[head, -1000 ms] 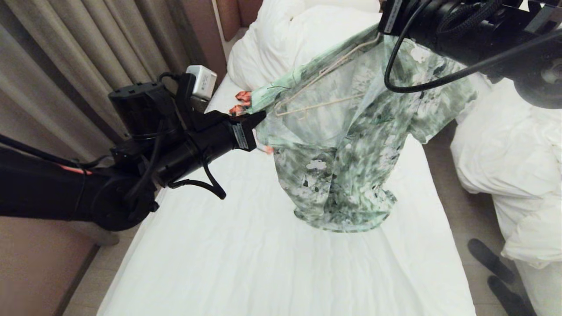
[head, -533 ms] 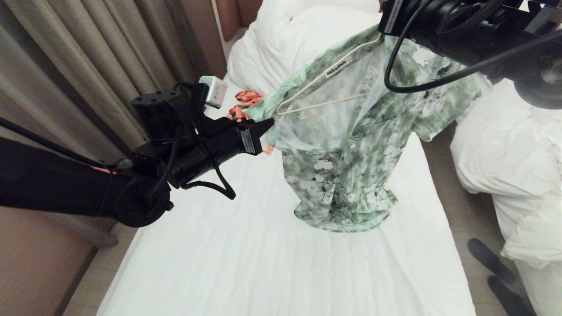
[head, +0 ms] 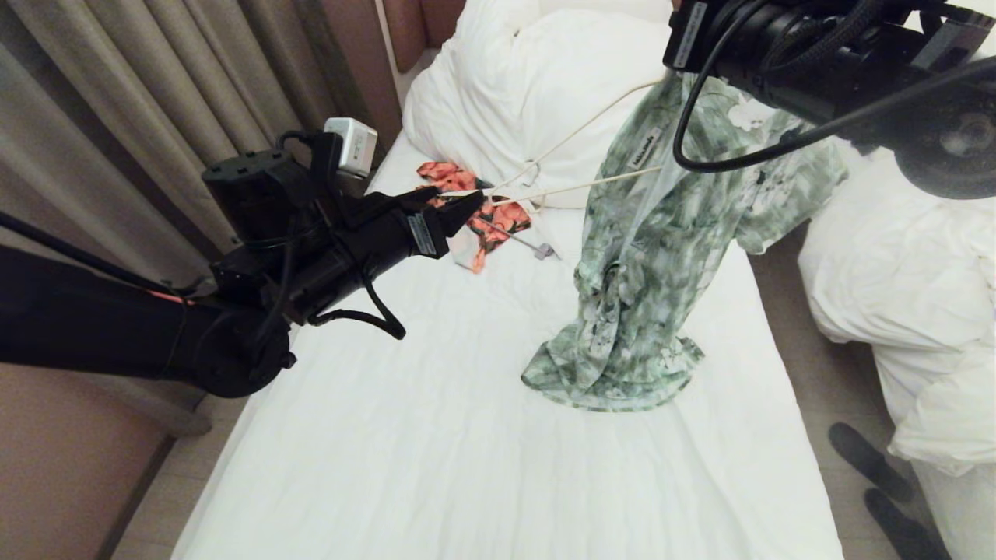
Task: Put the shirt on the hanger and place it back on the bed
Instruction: Take the clothes hanger out of the clothes, then place the hanger on the bed
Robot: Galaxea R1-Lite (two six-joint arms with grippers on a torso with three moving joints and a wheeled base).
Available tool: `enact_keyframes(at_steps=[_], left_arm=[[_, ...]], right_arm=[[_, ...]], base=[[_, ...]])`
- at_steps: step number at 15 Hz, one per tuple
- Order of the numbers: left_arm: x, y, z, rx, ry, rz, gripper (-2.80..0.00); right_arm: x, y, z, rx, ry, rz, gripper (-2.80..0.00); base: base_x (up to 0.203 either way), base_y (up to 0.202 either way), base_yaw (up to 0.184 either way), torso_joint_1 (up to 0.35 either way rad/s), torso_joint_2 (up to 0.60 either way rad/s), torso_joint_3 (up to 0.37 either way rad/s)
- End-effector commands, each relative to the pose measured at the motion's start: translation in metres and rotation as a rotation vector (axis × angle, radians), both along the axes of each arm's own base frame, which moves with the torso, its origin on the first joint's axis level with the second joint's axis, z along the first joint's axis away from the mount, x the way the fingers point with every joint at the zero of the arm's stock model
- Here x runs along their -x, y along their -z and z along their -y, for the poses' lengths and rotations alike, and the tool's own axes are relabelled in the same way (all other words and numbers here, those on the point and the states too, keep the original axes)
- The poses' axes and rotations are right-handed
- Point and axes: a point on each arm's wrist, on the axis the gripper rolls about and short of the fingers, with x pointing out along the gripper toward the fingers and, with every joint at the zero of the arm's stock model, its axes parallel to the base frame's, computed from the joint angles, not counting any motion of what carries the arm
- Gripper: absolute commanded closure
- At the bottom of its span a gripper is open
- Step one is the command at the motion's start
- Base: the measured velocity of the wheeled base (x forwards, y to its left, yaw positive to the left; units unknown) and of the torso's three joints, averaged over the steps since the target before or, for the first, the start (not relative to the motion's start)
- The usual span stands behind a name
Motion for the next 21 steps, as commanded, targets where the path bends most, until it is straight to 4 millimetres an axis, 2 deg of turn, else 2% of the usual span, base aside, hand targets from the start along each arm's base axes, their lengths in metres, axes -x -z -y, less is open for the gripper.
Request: enact_keyframes(at_steps=[1, 4, 8, 10, 13, 16, 19, 20, 21], left_arm=[[0.007, -0.002, 0.004, 0.006, 0.016, 0.017, 0.00], [0.019, -0.002, 0.015, 0.002, 0.053, 0.014, 0.00], [0.032, -0.019, 0.002, -0.023, 0.031, -0.040, 0.00], [0.025, -0.026, -0.009, -0.033, -0.007, -0.068, 0.00], [0.021, -0.029, -0.016, -0.028, -0.030, -0.067, 0.00], [0.020, -0.027, -0.014, -0.032, -0.025, -0.072, 0.00], [0.023, -0.029, -0.012, -0.031, -0.018, -0.069, 0.00], [0.024, -0.029, -0.012, -0.030, -0.017, -0.066, 0.00], [0.024, -0.030, -0.012, -0.030, -0.017, -0.066, 0.00]], right_arm=[[-0.006, 0.005, -0.004, -0.005, 0.000, 0.001, 0.00], [-0.028, 0.025, -0.016, -0.010, 0.005, 0.003, 0.00], [-0.058, 0.058, -0.033, -0.065, -0.020, -0.051, 0.00], [-0.071, 0.068, -0.035, -0.186, -0.048, -0.094, 0.00], [-0.094, 0.091, -0.020, -0.431, -0.055, -0.239, 0.00], [-0.106, 0.110, -0.001, -0.598, -0.055, -0.434, 0.00], [-0.106, 0.111, 0.004, -0.601, -0.045, -0.446, 0.00], [-0.108, 0.116, 0.005, -0.553, -0.022, -0.479, 0.00], [-0.108, 0.125, 0.007, -0.430, 0.019, -0.532, 0.00]], base=[[0.000, 0.000, 0.000, 0.000, 0.00, 0.000], [0.000, 0.000, 0.000, 0.000, 0.00, 0.000], [0.000, 0.000, 0.000, 0.000, 0.00, 0.000], [0.000, 0.000, 0.000, 0.000, 0.00, 0.000], [0.000, 0.000, 0.000, 0.000, 0.00, 0.000], [0.000, 0.000, 0.000, 0.000, 0.00, 0.000], [0.000, 0.000, 0.000, 0.000, 0.00, 0.000], [0.000, 0.000, 0.000, 0.000, 0.00, 0.000], [0.000, 0.000, 0.000, 0.000, 0.00, 0.000]])
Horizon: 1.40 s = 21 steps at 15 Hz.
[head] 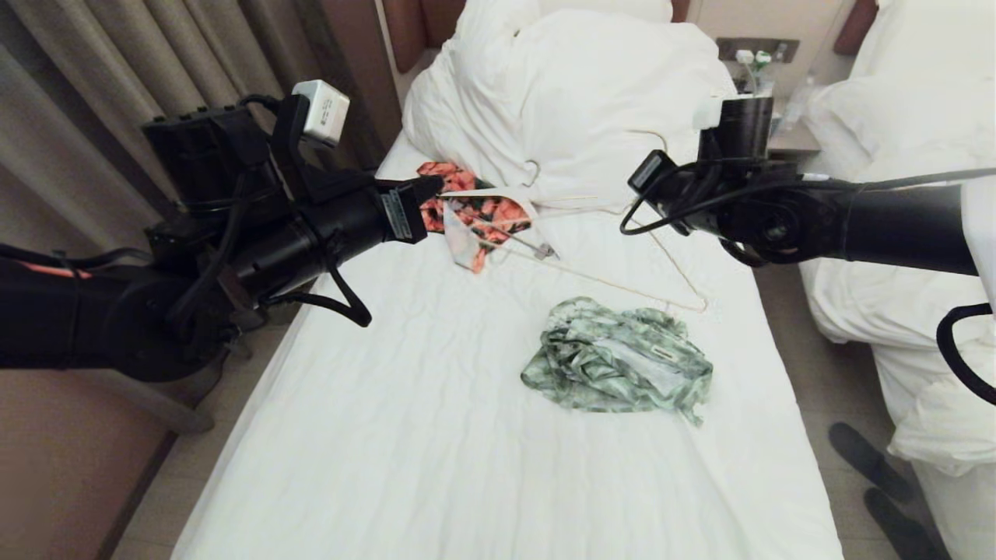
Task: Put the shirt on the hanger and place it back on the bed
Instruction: Place the hanger on the bed
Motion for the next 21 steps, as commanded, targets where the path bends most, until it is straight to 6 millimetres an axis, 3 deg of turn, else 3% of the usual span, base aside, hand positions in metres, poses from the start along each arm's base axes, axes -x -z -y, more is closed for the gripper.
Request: enact_keyframes(at_steps=[1, 4, 9, 11, 16, 17, 21], left_arm=[[0.002, -0.002, 0.000, 0.005, 0.002, 0.009, 0.00], [0.007, -0.006, 0.000, 0.010, 0.000, 0.019, 0.00], [0.010, -0.011, -0.002, 0.017, -0.011, 0.032, 0.00], [0.010, -0.010, -0.002, 0.016, -0.011, 0.031, 0.00], [0.009, -0.009, -0.001, 0.015, -0.009, 0.030, 0.00], [0.008, -0.008, -0.001, 0.015, -0.009, 0.026, 0.00], [0.009, -0.008, 0.000, 0.015, -0.006, 0.026, 0.00]], right_arm=[[0.000, 0.013, 0.002, 0.153, -0.011, -0.093, 0.00], [-0.006, 0.065, 0.001, 0.337, -0.032, -0.356, 0.00], [-0.038, 0.136, 0.018, 0.430, -0.007, -0.502, 0.00], [-0.051, 0.162, 0.018, 0.470, -0.021, -0.491, 0.00], [-0.074, 0.202, 0.016, 0.515, -0.043, -0.396, 0.00], [-0.075, 0.208, 0.017, 0.516, -0.043, -0.401, -2.80], [-0.072, 0.194, 0.017, 0.508, -0.030, -0.383, -2.80]], base=[[0.000, 0.000, 0.000, 0.000, 0.00, 0.000], [0.000, 0.000, 0.000, 0.000, 0.00, 0.000], [0.000, 0.000, 0.000, 0.000, 0.00, 0.000], [0.000, 0.000, 0.000, 0.000, 0.00, 0.000], [0.000, 0.000, 0.000, 0.000, 0.00, 0.000], [0.000, 0.000, 0.000, 0.000, 0.00, 0.000], [0.000, 0.000, 0.000, 0.000, 0.00, 0.000]])
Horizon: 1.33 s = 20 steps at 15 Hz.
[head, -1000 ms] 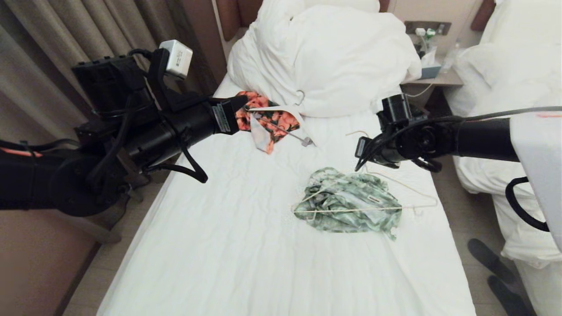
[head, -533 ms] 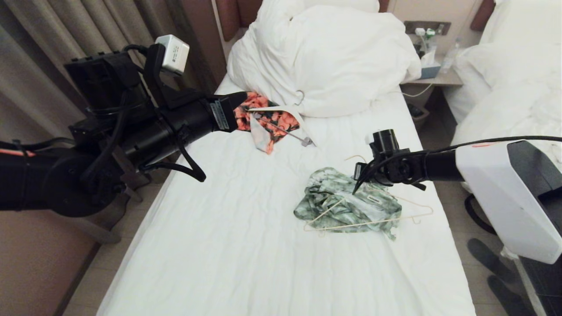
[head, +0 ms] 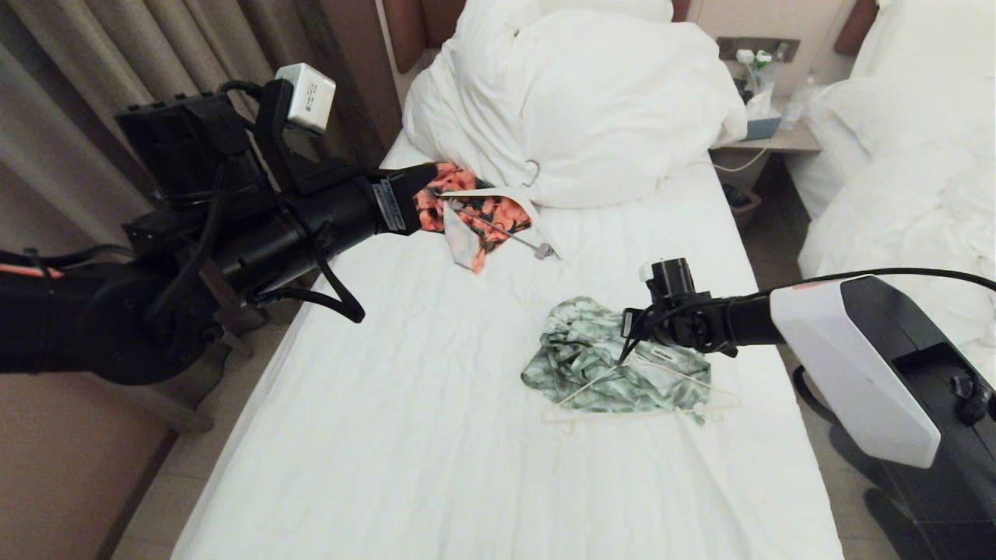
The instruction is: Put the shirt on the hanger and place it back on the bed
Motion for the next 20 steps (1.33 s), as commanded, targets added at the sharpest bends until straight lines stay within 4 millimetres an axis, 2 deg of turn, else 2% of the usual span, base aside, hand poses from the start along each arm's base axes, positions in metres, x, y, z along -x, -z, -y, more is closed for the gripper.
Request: enact_keyframes(at_steps=[1, 2, 3, 6, 8, 10, 12, 13, 15, 17, 20], left_arm=[[0.001, 0.000, 0.002, 0.002, 0.006, 0.003, 0.00], [0.001, 0.000, 0.001, 0.002, 0.006, 0.003, 0.00], [0.002, -0.001, 0.001, 0.002, 0.006, 0.005, 0.00], [0.007, -0.003, -0.001, 0.004, 0.007, 0.010, 0.00], [0.013, -0.006, -0.006, 0.009, -0.006, 0.018, 0.00], [0.005, 0.001, -0.005, 0.014, -0.047, 0.019, 0.00], [0.001, -0.004, -0.018, 0.045, -0.166, 0.074, 0.00], [0.007, -0.006, -0.023, 0.032, -0.214, 0.086, 0.00], [0.021, 0.010, -0.038, -0.050, -0.330, 0.056, 0.00], [0.046, 0.022, -0.051, -0.088, -0.395, 0.037, 0.00], [0.096, 0.018, -0.081, -0.075, -0.495, 0.093, 0.00]], right_arm=[[0.006, -0.015, 0.001, -0.004, 0.003, 0.015, -2.80], [0.011, -0.024, 0.002, -0.004, 0.003, 0.019, -2.80], [0.018, -0.028, 0.003, 0.000, 0.002, 0.011, 0.00], [0.030, -0.033, 0.006, 0.037, 0.047, 0.001, 0.00], [0.049, -0.056, 0.007, 0.042, 0.054, 0.016, 0.00], [0.076, -0.085, 0.009, 0.039, 0.048, 0.040, 0.00], [0.111, -0.114, 0.012, 0.038, 0.038, 0.066, 0.00], [0.128, -0.127, 0.015, 0.038, 0.036, 0.080, 0.00], [0.174, -0.150, 0.023, 0.038, 0.033, 0.109, 0.00], [0.221, -0.164, 0.039, 0.034, 0.033, 0.140, 0.00], [0.292, -0.188, 0.068, 0.009, 0.033, 0.242, 0.00]], base=[[0.000, 0.000, 0.000, 0.000, 0.00, 0.000], [0.000, 0.000, 0.000, 0.000, 0.00, 0.000], [0.000, 0.000, 0.000, 0.000, 0.00, 0.000], [0.000, 0.000, 0.000, 0.000, 0.00, 0.000], [0.000, 0.000, 0.000, 0.000, 0.00, 0.000], [0.000, 0.000, 0.000, 0.000, 0.00, 0.000], [0.000, 0.000, 0.000, 0.000, 0.00, 0.000], [0.000, 0.000, 0.000, 0.000, 0.00, 0.000], [0.000, 0.000, 0.000, 0.000, 0.00, 0.000], [0.000, 0.000, 0.000, 0.000, 0.00, 0.000], [0.000, 0.000, 0.000, 0.000, 0.00, 0.000]])
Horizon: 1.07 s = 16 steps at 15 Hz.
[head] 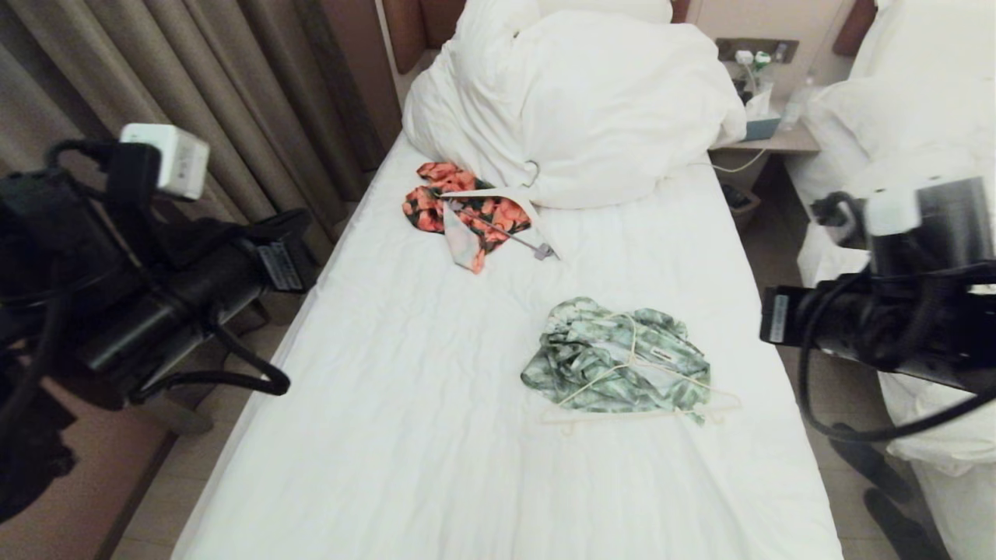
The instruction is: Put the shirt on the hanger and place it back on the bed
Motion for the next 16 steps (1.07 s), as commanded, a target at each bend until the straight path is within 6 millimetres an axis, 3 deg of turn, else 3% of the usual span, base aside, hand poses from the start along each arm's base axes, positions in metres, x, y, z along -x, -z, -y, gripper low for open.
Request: enact_keyframes(at_steps=[1, 5, 8, 10, 13, 16], left_arm=[[0.047, -0.014, -0.028, 0.020, -0.085, 0.100, 0.00], [0.137, -0.018, -0.062, 0.046, -0.267, 0.246, 0.00], [0.204, 0.002, -0.072, 0.052, -0.327, 0.276, 0.00], [0.235, 0.023, -0.074, 0.046, -0.351, 0.257, 0.00], [0.251, 0.063, -0.073, 0.011, -0.373, 0.148, 0.00], [0.252, 0.100, -0.071, -0.012, -0.332, 0.103, 0.00]], right_arm=[[0.059, -0.029, 0.026, -0.050, -0.002, 0.137, 0.00], [0.154, -0.032, 0.078, -0.060, 0.077, 0.328, 0.00], [0.229, -0.019, 0.104, -0.067, 0.158, 0.456, 0.00], [0.263, 0.002, 0.111, -0.053, 0.183, 0.461, 0.00], [0.280, 0.032, 0.114, -0.030, 0.201, 0.421, 0.00], [0.279, 0.039, 0.113, -0.052, 0.225, 0.407, 0.00]], base=[[0.000, 0.000, 0.000, 0.000, 0.00, 0.000], [0.000, 0.000, 0.000, 0.000, 0.00, 0.000], [0.000, 0.000, 0.000, 0.000, 0.00, 0.000], [0.000, 0.000, 0.000, 0.000, 0.00, 0.000], [0.000, 0.000, 0.000, 0.000, 0.00, 0.000], [0.000, 0.000, 0.000, 0.000, 0.00, 0.000]])
